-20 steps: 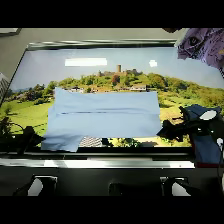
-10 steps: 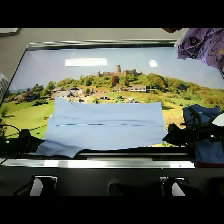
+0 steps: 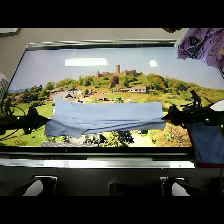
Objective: Fold the clothes and pants, and hang the long-sleeved shirts on hangers.
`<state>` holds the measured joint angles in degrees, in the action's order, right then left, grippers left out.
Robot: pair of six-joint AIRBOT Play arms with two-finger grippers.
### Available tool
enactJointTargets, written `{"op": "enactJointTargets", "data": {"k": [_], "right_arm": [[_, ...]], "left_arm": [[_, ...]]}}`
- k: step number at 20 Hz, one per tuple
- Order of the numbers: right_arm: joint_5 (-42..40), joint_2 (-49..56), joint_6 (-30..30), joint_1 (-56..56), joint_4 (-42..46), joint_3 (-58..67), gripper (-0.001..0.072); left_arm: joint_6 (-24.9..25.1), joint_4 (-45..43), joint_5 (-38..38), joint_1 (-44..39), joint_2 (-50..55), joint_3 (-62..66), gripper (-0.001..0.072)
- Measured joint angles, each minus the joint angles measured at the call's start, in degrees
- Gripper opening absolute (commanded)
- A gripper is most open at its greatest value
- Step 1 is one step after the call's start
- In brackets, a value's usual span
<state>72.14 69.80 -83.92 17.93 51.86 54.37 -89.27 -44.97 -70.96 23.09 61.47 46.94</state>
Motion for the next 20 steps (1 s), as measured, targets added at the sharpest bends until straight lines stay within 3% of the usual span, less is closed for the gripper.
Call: {"op": "enactJointTargets", "data": {"k": [10, 15, 16, 17, 18, 19, 20], "right_arm": [[-10.75, 16.50, 6.84, -3.28, -6.54, 6.40, 0.0032], [-18.84, 18.47, 4.98, -6.03, -4.72, 6.67, 0.0038], [-19.56, 18.60, 4.42, -6.25, -4.07, 6.69, 0.0128], [-19.80, 18.67, 4.09, -6.36, -3.41, 6.69, 0.0322], [-19.91, 18.73, 3.65, -6.43, -2.86, 6.75, 0.0454], [-19.58, 18.80, 3.02, -6.40, -2.56, 7.10, 0.0464], [-18.10, 18.84, 2.34, -6.16, -2.36, 7.89, 0.0465]], "left_arm": [[2.03, 0.61, 5.86, -5.75, 24.39, 19.41, 0.0016], [2.25, 0.63, 6.47, -6.88, 31.41, 25.40, 0.0020], [2.27, 0.66, 6.49, -7.17, 32.46, 25.88, 0.0053], [2.29, 0.66, 6.54, -7.43, 33.40, 26.27, 0.0164], [2.29, 0.66, 6.67, -7.61, 34.05, 26.56, 0.0317], [2.29, 0.72, 6.73, -7.76, 34.60, 26.80, 0.0447], [2.27, 0.76, 6.78, -7.82, 34.91, 27.15, 0.0504]]}}
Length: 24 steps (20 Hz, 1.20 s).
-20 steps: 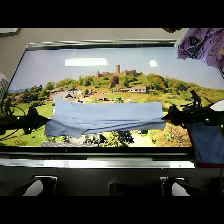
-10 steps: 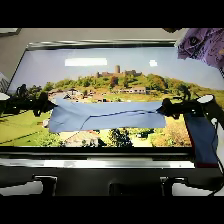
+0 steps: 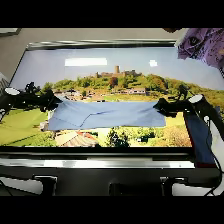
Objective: Fold the clothes and pants, and hang the long-sleeved shirts on hangers.
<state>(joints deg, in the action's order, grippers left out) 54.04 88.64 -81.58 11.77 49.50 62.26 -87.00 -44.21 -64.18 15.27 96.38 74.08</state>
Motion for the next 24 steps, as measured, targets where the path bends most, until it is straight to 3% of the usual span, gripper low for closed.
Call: {"op": "enactJointTargets", "data": {"k": [6, 9, 13, 19, 20, 21, 22, 23, 24], "right_arm": [[12.00, 0.74, -2.51, 9.64, 0.63, 9.20, 0.0557], [18.97, 3.69, 0.52, 13.55, 0.55, 10.80, 0.0660], [23.34, 8.44, 5.38, 14.23, -0.50, 11.45, 0.0659], [22.01, 13.75, 8.50, 10.40, -3.26, 11.76, 0.0648], [21.68, 14.38, 8.61, 9.35, -3.82, 11.78, 0.0544], [20.85, 14.88, 8.81, 8.15, -3.67, 11.80, 0.0381], [19.58, 15.32, 9.05, 7.08, -3.32, 11.76, 0.0165], [18.51, 15.52, 9.18, 6.16, -2.60, 11.72, 0.0030], [17.88, 15.54, 9.33, 5.42, -2.51, 11.82, 0.0033]], "left_arm": [[0.02, 0.24, -1.44, 0.50, -1.38, 4.50, 0.0510], [0.02, 0.24, -1.97, 0.50, -2.56, 6.49, 0.0510], [0.02, 0.24, -2.40, 0.42, -3.34, 7.45, 0.0510], [0.02, 0.22, -2.51, 0.39, -3.58, 7.74, 0.0509], [0.02, 0.24, -2.51, 0.39, -3.61, 7.76, 0.0509], [0.00, 0.22, -2.71, 0.37, -3.61, 7.76, 0.0508], [0.02, 0.22, -2.93, 0.37, -3.61, 7.76, 0.0506], [0.02, 0.22, -3.04, 0.28, -3.61, 7.76, 0.0452], [0.00, 0.22, -3.39, 0.17, -3.61, 7.76, 0.0266]]}}
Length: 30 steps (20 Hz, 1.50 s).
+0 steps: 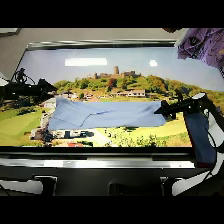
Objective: Fold the clothes and pants, and hang the long-sleeved shirts on hangers.
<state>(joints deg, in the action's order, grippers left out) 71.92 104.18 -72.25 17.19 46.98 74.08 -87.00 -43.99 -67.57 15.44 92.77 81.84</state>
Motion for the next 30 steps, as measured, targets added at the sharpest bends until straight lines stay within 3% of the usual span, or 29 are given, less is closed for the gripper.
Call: {"op": "enactJointTargets", "data": {"k": [1, 2, 6, 10, 16, 19, 24, 30], "right_arm": [[-0.59, -0.26, 0.20, -0.55, 0.35, 0.22, 0.0032], [-1.25, -0.85, 0.11, -0.94, 0.87, 0.52, 0.0032], [-0.72, -6.93, -6.08, -1.57, 4.15, 2.71, 0.0033], [3.23, -15.26, -11.82, -1.68, 7.74, 5.92, 0.0032], [10.19, -25.31, -19.82, -1.70, 11.17, 11.32, 0.0032], [13.44, -28.39, -23.26, -1.70, 13.73, 13.62, 0.0032], [18.34, -30.88, -27.08, -1.70, 16.68, 16.65, 0.0032], [20.46, -32.68, -30.75, -1.70, 17.53, 18.01, 0.0032]], "left_arm": [[0.02, 0.00, -0.20, -0.22, 0.00, 0.00, 0.0071], [0.04, 0.00, -0.48, -0.66, 0.00, 0.00, 0.0017], [-0.42, 0.02, -0.20, -5.68, 0.37, 0.00, 0.0016], [-3.63, 0.07, 4.61, -17.09, 2.51, 0.00, 0.0016], [-11.32, 1.18, 19.43, -39.26, 7.93, 0.70, 0.0016], [-13.81, 6.10, 27.45, -47.93, 12.13, 2.84, 0.0016], [-16.46, 13.05, 32.83, -56.89, 21.77, 12.50, 0.0016], [-21.33, 15.15, 34.14, -62.60, 32.00, 27.36, 0.0016]]}}
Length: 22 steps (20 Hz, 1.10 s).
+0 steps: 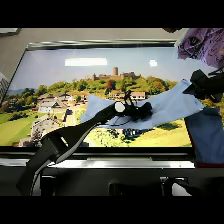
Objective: Fold the clothes and pants, and hang the long-sleeved shirts on hangers.
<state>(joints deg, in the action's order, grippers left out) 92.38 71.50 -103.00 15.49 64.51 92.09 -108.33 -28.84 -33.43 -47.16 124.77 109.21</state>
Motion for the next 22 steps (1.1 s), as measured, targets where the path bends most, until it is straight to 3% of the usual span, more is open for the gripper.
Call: {"op": "enactJointTargets", "data": {"k": [5, 9, 14, 22], "right_arm": [[-2.10, -0.50, -5.03, -0.02, -2.19, 0.15, 0.0032], [-8.46, -0.50, -11.23, -3.54, -5.38, 0.15, 0.0032], [-18.47, 1.73, -21.51, -17.46, -0.76, 0.15, 0.0032], [-34.86, 12.74, -35.47, -39.87, 3.50, 0.13, 0.0032]], "left_arm": [[-0.98, -1.75, -5.88, 2.54, 0.83, 4.48, 0.0015], [-1.14, -14.14, -17.88, 10.14, -5.03, 5.31, 0.0016], [0.42, -32.92, -35.69, 23.41, -17.51, 5.57, 0.0018], [4.90, -39.78, -48.33, 41.83, -32.83, 5.62, 0.0018]]}}
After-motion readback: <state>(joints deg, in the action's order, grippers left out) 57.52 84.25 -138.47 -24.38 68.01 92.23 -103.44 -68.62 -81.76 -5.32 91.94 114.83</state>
